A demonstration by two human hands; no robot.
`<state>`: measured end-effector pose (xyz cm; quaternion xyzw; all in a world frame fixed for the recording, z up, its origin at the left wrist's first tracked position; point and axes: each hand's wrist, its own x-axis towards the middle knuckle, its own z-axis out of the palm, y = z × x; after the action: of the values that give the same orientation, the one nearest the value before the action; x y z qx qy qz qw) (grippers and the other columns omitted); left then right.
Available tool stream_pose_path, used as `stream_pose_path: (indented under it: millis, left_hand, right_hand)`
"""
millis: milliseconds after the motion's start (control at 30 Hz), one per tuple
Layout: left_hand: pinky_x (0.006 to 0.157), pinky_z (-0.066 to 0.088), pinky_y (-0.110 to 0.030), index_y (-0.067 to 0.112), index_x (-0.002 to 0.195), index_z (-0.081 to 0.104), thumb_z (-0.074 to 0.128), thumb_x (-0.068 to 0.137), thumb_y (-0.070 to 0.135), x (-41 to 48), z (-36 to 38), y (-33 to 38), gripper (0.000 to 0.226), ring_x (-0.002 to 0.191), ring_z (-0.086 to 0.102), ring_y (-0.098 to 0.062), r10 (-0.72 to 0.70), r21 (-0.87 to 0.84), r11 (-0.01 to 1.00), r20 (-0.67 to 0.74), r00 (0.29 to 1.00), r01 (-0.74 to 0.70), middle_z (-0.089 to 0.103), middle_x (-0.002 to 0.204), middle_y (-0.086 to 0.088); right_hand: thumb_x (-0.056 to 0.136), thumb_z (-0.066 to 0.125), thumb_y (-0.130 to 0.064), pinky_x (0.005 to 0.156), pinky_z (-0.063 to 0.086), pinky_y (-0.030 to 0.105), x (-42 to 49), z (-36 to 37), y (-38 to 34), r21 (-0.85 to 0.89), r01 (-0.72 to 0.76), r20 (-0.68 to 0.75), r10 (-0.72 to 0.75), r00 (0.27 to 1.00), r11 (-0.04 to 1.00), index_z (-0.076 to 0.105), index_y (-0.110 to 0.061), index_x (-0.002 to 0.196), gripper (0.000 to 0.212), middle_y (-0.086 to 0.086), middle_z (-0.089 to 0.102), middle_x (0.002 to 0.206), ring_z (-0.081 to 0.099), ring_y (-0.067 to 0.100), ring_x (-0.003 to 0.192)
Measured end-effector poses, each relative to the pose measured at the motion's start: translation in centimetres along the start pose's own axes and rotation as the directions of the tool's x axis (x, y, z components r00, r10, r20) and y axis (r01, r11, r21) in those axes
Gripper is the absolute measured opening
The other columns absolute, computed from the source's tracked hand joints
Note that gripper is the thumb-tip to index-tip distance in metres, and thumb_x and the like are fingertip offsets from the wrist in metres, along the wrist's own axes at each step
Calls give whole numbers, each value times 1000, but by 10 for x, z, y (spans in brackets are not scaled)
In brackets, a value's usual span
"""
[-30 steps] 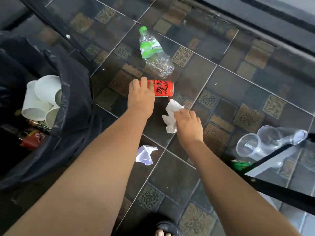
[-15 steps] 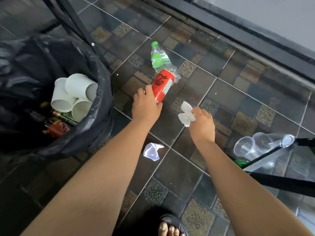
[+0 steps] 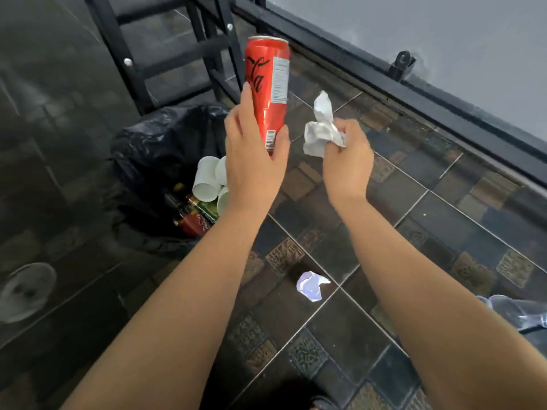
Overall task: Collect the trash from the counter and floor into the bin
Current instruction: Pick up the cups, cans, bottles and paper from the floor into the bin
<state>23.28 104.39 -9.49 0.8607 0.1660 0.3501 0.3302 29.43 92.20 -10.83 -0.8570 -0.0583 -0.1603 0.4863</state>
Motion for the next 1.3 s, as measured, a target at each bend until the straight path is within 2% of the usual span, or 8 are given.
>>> stream_pose_path:
  millis: [167, 267, 333, 500, 700, 1000, 1167, 1300]
  left_hand:
    - [93, 44, -42, 21, 154, 20, 56, 93, 42, 6, -42, -62, 74, 117, 49, -33, -322, 348, 891, 31, 946, 292, 39, 139, -14]
    - [94, 42, -48, 20, 154, 18, 52, 94, 44, -3, -56, -87, 73, 118, 46, -40, -449, 498, 795, 102, 888, 345, 37, 139, -19]
    - [95, 40, -50, 18, 155, 16, 49, 95, 45, -6, -59, -96, 73, 120, 43, -43, -538, 566, 731, 135, 832, 381, 34, 141, -22]
    - [97, 38, -50, 19, 155, 9, 40, 99, 45, -6, -58, -101, 69, 124, 40, -45, -631, 624, 666, 179, 755, 409, 29, 148, -21]
    - [105, 31, -52, 13, 154, 17, 36, 101, 35, -6, -57, -100, 61, 133, 35, -42, -572, 632, 685, 160, 804, 362, 29, 152, -20]
    - [118, 19, -48, 8, 150, 32, 35, 103, 28, -5, -33, -50, 52, 144, 28, -34, -158, 482, 874, 156, 975, 64, 35, 153, -18]
    - [119, 20, -45, 7, 146, 40, 40, 102, 27, -33, 4, 1, 49, 142, 31, -33, 125, 316, 928, 242, 962, -200, 38, 151, -17]
    - [118, 24, -43, 6, 146, 40, 43, 102, 27, -86, 45, 23, 49, 140, 35, -31, 274, 194, 900, 443, 854, -390, 40, 150, -17]
  right_hand:
    - [89, 50, 0, 93, 38, 28, -15, 48, -41, 4, 244, 188, -240, 952, 970, 63, -6, 120, 35, 7, 62, 128, 53, 30, 117]
    - [88, 50, -1, 88, 46, 36, -26, 74, -45, -101, 419, 412, -345, 843, 903, 65, -7, 115, 31, 9, 62, 125, 54, 33, 114]
    - [89, 51, -6, 96, 47, 38, -29, 84, -43, -176, 515, 573, -338, 746, 839, 64, -11, 121, 35, 9, 61, 128, 53, 31, 120]
    - [95, 52, -34, 117, 20, 36, -27, 86, -39, -235, 692, 736, -340, 585, 682, 45, -24, 145, 51, 3, 37, 156, 28, 20, 146]
    - [97, 47, -31, 117, 22, 38, -31, 75, -29, -132, 612, 534, -464, 707, 780, 63, -21, 129, 37, 3, 57, 140, 43, 22, 138]
    - [98, 45, -30, 109, 35, 42, -28, 24, 13, -148, 447, 328, -383, 864, 882, 64, -17, 125, 35, 3, 58, 138, 53, 23, 126]
    - [97, 44, -30, 100, 37, 38, -35, -23, 68, -312, 267, 204, -210, 956, 912, 64, -14, 121, 35, 5, 65, 127, 58, 28, 115]
    - [97, 47, -28, 98, 40, 42, -60, -64, 112, -475, 85, 111, -36, 993, 876, 61, -13, 122, 32, 7, 65, 124, 57, 32, 115]
